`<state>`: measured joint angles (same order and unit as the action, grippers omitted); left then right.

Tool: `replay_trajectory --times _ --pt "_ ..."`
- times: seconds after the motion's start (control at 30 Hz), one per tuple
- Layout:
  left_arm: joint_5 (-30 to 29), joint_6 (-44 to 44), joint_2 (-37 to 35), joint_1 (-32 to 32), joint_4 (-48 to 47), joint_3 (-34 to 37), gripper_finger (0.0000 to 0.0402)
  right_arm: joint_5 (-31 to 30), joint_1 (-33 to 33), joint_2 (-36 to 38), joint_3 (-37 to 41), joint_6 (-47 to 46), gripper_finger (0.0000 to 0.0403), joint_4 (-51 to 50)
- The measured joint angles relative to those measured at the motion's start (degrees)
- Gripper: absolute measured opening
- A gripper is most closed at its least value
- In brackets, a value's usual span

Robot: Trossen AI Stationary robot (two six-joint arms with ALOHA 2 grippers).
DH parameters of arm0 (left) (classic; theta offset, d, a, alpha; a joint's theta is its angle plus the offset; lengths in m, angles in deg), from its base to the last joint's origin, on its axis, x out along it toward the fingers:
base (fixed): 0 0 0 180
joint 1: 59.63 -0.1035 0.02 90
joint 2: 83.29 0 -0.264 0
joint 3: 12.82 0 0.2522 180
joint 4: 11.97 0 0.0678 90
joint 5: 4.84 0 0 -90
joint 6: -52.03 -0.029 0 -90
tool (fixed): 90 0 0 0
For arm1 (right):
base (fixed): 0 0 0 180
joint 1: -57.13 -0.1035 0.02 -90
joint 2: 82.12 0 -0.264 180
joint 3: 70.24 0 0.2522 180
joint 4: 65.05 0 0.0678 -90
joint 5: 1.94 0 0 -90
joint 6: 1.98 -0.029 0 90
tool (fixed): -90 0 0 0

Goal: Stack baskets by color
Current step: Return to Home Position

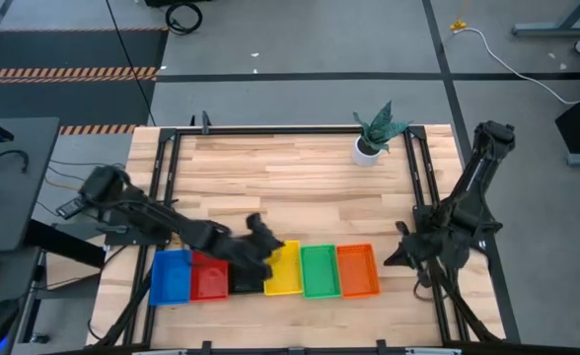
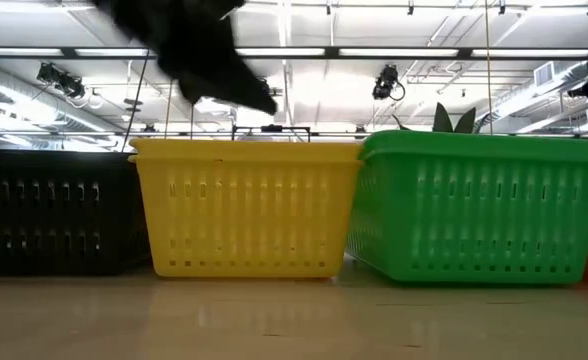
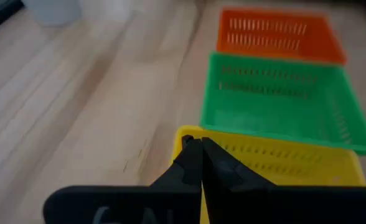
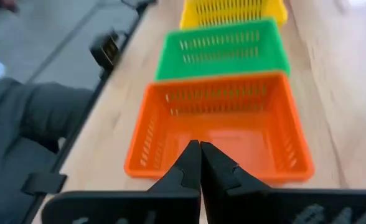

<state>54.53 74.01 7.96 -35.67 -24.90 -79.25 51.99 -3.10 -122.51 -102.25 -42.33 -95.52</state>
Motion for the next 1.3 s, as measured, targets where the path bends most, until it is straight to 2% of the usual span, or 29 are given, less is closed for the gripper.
replay_trajectory --times 0.13,0.2,0.27,0.33,0.57,0.67,0.77,0.87,1.03,1.17,1.3 --pt "-3.9 -0.5 -6.3 -1.0 26.1 17.0 0.0001 3.0 4.7 7.7 4.8 8.7 0.0001 8.0" --pt "-7.5 -3.1 -8.2 -1.1 36.7 22.3 0.0002 5.6 8.2 11.2 7.6 12.7 0.0001 12.6" --pt "-11.3 -5.4 -10.6 -1.0 42.7 26.3 0.0002 9.1 12.5 14.4 9.4 16.7 0.0001 15.9" --pt "-12.2 -7.0 -13.5 -1.4 45.5 28.6 0.0002 13.4 17.5 17.9 10.0 20.5 0.0001 16.8" --pt "-12.0 -11.7 -26.8 -2.2 40.7 33.7 0.0003 29.3 36.4 29.4 10.0 29.0 0.0001 13.6" --pt "-11.2 -10.2 -33.3 -2.4 41.1 38.3 0.0003 35.7 44.2 34.2 10.0 29.9 0.0001 8.3" --pt "-11.2 -8.0 -39.4 -2.4 41.3 42.9 0.0003 41.4 50.7 37.8 10.4 29.4 0.0001 8.2" --pt "-10.8 -7.3 -44.3 -2.2 41.3 46.9 0.0003 48.8 55.6 39.5 10.7 29.7 0.0001 11.4" --pt "-10.2 -7.6 -51.5 -2.9 40.7 52.1 0.0002 54.5 61.7 39.9 11.3 29.8 0.0001 13.9" --pt "-6.7 -7.3 -57.8 -6.1 32.5 52.2 0.0002 62.7 66.3 39.9 14.0 28.2 0.0001 17.6" --pt "-0.1 -7.6 -64.6 -12.8 23.6 52.2 0.0002 65.4 71.0 39.8 16.1 26.4 0.0001 18.6"
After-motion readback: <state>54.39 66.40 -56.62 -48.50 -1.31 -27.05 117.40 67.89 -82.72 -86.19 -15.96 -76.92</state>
